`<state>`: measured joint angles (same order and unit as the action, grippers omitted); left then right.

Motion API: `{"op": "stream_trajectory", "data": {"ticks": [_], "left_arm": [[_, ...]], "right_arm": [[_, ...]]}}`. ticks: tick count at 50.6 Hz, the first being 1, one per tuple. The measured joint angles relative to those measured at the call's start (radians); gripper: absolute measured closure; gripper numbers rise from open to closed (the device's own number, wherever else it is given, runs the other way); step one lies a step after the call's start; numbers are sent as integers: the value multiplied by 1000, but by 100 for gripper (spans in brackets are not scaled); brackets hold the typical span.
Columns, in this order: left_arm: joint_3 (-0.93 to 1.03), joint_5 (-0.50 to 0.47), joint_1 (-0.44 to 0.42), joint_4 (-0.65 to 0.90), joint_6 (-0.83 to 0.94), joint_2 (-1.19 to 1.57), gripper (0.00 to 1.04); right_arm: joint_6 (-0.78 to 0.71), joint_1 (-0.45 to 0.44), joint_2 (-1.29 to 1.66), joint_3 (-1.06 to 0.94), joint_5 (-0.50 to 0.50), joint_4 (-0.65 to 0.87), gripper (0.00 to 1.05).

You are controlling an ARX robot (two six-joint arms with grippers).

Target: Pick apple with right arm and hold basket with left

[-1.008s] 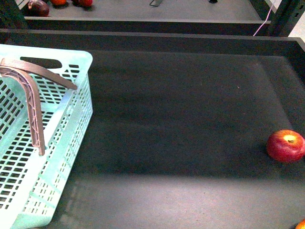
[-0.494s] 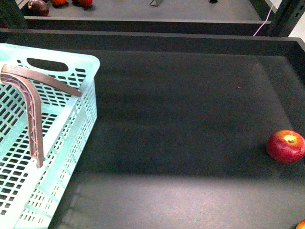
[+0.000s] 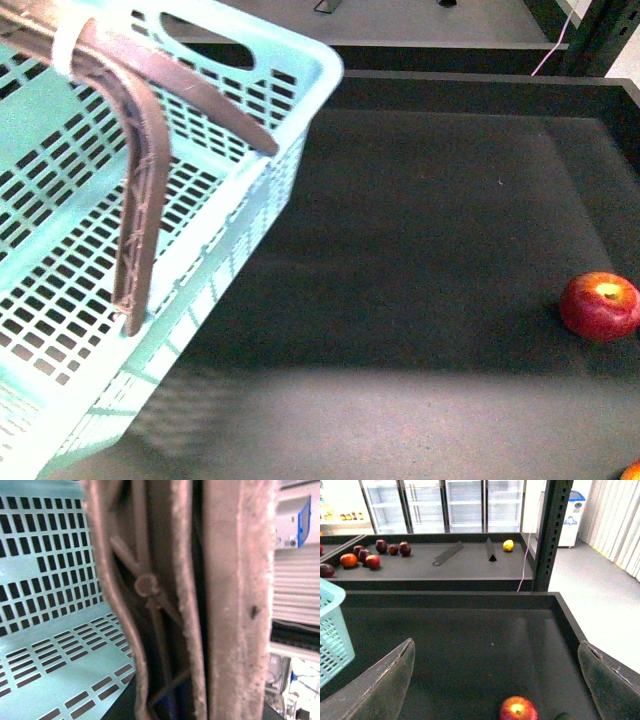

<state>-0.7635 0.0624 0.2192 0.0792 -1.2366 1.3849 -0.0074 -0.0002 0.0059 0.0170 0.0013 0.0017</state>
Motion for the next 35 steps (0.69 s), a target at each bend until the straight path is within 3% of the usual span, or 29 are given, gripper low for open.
{"op": "stream_trajectory", "data": {"ticks": [22, 35], "left_arm": [[-206, -44, 322, -42, 48, 51, 89], [-259, -40, 416, -51, 84, 85, 89]], "right_arm": [[0, 0, 0, 0, 0, 0, 9], [0, 0, 0, 0, 0, 0, 9]]}}
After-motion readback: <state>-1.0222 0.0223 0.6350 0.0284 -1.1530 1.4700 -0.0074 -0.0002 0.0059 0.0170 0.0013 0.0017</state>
